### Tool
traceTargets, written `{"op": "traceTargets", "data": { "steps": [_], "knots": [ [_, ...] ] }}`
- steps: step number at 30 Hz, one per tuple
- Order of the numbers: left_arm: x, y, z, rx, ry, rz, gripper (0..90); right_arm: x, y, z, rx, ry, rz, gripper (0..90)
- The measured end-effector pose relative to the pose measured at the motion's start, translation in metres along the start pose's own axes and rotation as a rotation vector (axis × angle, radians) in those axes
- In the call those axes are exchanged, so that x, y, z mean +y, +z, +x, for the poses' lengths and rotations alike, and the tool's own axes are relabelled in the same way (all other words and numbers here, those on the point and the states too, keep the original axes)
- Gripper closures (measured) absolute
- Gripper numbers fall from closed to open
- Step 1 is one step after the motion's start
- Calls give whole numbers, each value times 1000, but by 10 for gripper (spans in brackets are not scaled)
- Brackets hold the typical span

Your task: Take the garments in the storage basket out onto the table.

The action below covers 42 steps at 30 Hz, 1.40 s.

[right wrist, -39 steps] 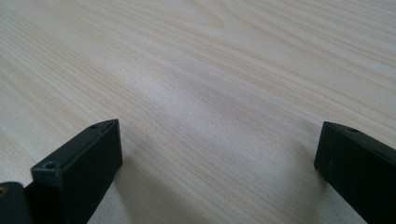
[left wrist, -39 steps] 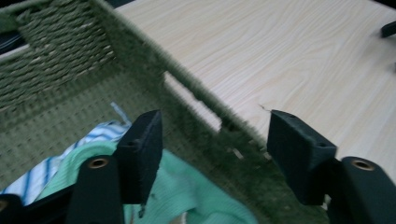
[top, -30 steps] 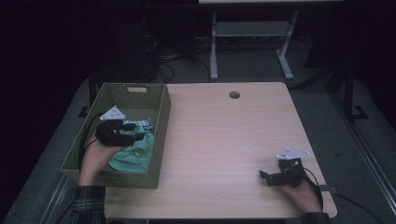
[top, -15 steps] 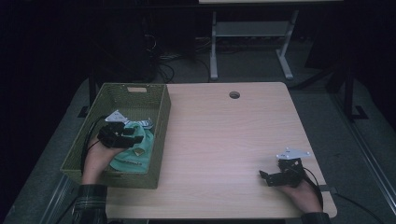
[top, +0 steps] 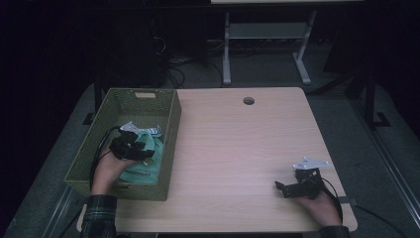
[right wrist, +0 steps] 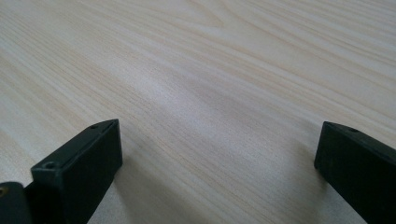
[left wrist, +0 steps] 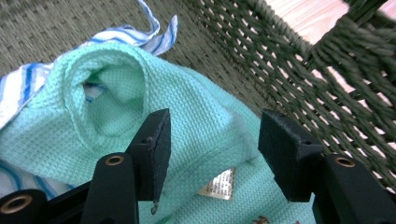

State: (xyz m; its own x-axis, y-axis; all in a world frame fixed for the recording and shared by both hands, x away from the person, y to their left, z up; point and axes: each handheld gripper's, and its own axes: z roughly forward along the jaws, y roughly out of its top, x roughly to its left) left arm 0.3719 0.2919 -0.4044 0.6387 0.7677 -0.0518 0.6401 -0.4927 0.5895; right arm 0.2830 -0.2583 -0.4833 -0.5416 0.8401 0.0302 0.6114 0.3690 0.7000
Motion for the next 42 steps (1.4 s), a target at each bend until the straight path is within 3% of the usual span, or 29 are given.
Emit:
{"op": "traceTargets", "data": {
  "steps": [15,23,28,32,36,39,42],
  "knots": [
    [1,13,-5,6,20,102,410,0,0,0,0,0,0,6],
    [0,15,-5,-10,22,140,561,0,0,0,0,0,0,7],
    [0,14,-3,-21,-3,159,729,0,0,0,0,0,0,6],
    [1,13,-1,-28,-38,159,823,0,0,0,0,0,0,7],
    [1,11,0,-34,-45,156,830,0,0,0,0,0,0,6],
    [1,8,0,-31,-64,128,830,0,0,0,0,0,0,6],
    [1,3,3,-54,-76,93,830,0,0,0,0,0,0,6]
  ]
}}
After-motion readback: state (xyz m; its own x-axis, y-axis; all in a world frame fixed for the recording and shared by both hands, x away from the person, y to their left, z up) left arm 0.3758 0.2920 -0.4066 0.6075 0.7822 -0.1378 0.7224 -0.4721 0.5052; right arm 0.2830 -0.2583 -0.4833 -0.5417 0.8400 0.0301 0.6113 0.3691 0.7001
